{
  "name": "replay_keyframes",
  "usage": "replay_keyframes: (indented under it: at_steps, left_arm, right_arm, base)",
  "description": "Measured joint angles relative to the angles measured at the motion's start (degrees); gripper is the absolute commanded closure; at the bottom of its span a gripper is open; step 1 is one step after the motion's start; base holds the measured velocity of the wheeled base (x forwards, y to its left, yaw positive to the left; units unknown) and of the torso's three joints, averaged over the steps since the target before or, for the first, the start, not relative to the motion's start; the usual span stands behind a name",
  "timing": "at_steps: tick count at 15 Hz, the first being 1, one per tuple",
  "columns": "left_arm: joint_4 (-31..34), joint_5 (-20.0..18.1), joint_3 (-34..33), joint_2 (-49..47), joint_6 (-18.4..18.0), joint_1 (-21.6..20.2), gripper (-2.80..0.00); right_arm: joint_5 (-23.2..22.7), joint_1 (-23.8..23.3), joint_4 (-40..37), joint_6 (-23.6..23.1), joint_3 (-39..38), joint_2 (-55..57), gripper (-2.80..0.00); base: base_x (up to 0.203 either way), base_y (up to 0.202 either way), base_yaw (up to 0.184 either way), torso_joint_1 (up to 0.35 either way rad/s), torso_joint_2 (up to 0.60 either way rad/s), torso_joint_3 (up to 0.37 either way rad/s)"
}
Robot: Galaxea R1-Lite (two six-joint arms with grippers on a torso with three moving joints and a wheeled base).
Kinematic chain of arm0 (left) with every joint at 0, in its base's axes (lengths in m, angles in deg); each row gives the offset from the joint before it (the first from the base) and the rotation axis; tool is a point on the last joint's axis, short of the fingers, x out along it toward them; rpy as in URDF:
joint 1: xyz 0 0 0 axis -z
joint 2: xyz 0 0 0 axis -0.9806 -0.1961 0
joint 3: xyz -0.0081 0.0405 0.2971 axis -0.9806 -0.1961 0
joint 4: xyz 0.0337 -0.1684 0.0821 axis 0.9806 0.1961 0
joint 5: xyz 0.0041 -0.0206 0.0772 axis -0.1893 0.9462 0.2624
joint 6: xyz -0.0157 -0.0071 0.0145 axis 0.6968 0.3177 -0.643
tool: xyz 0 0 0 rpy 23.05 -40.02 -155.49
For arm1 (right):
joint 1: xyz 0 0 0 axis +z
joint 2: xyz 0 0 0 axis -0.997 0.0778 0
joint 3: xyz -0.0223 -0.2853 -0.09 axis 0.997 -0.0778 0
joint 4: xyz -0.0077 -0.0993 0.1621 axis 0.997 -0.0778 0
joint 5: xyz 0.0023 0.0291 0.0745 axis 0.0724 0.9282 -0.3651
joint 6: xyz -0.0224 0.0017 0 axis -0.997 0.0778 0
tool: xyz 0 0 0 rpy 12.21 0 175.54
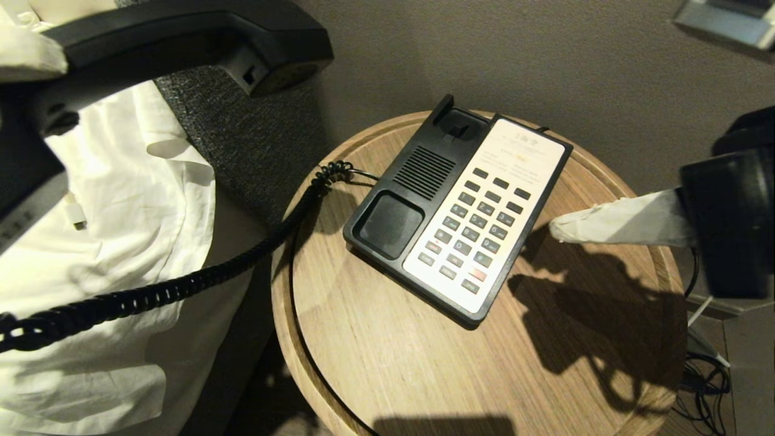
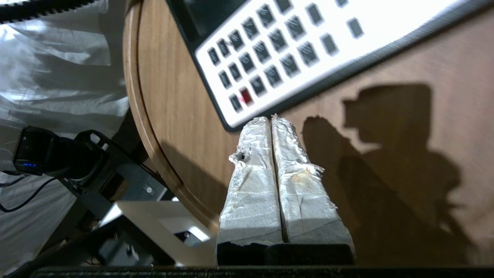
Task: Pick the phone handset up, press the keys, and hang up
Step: Put the handset back
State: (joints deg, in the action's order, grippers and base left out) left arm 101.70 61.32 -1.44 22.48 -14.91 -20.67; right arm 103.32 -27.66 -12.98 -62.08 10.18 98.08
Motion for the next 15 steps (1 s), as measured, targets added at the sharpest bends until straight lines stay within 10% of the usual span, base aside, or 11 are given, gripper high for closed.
replay_keyframes:
  at_steps: [9, 15]
  left_arm:
    - [-2.35, 10.05, 1.43, -10.79, -18.70, 1.08, 0.00]
    - [-5.23, 13.46, 8.42, -19.00, -20.30, 5.27, 0.00]
  right_arm:
    - [4.61, -0.99, -14.57, 2.17, -0.63, -15.89, 0.00]
    - [4.78, -1.23, -17.42, 2.52, -0.58, -20.87, 0.00]
  base:
    - [0.000, 0.000, 0.000, 0.000, 0.00, 0.000]
    - [0.000, 0.000, 0.000, 0.000, 0.00, 0.000]
